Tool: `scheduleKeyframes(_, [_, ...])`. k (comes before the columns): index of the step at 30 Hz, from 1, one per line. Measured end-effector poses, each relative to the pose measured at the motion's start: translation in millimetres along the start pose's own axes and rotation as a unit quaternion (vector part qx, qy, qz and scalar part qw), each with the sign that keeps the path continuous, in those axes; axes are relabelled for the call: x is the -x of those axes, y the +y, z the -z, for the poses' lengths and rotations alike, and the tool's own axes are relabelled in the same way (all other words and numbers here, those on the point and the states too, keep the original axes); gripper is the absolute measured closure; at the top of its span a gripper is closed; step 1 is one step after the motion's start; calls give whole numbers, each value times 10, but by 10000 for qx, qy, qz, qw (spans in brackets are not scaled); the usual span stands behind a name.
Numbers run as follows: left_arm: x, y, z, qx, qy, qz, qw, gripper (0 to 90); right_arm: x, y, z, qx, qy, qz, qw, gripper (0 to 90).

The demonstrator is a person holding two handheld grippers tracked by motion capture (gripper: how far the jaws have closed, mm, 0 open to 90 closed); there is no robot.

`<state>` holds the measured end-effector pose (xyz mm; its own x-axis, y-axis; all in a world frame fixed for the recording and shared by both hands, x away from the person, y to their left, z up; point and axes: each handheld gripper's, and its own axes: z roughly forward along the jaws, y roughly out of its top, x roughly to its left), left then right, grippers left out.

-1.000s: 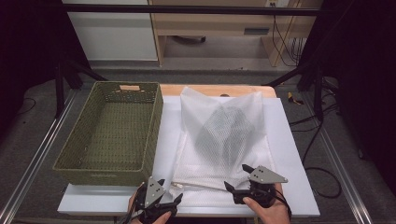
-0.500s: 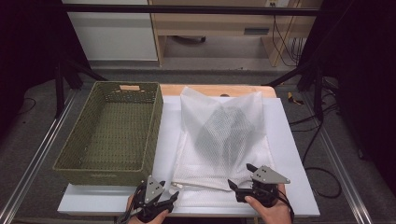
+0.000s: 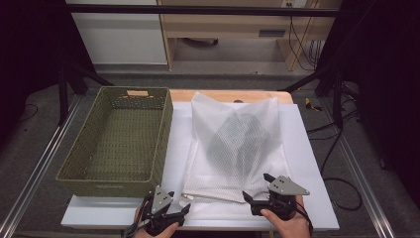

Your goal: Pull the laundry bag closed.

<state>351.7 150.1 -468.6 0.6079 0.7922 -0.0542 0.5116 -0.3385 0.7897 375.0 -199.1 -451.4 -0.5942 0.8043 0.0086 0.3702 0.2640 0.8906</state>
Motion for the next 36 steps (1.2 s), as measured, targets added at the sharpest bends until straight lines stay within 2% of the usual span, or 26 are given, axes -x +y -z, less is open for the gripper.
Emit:
scheduleKeyframes(9, [-65, -1, -73, -130, -42, 141, 9998, 380, 13, -5, 4, -12, -3, -25, 10000, 75])
scheduleKeyframes(18, [-85, -2, -122, -216, -145, 168, 9995, 556, 5, -9, -1, -20, 34, -22, 10000, 76])
scheduleKeyframes(21, [-100, -5, -128, -226, -208, 205, 9993, 584, 4, -10, -2, -22, 49, -20, 10000, 77])
scheduleKeyframes(29, [-134, 4, -134, -198, -217, 147, 9995, 669, 8, -13, -4, -23, 51, -19, 10000, 78])
scheduleKeyframes(36, [-152, 24, -118, -113, -228, 28, 9997, 795, 1, -14, -3, -34, 64, -23, 10000, 79])
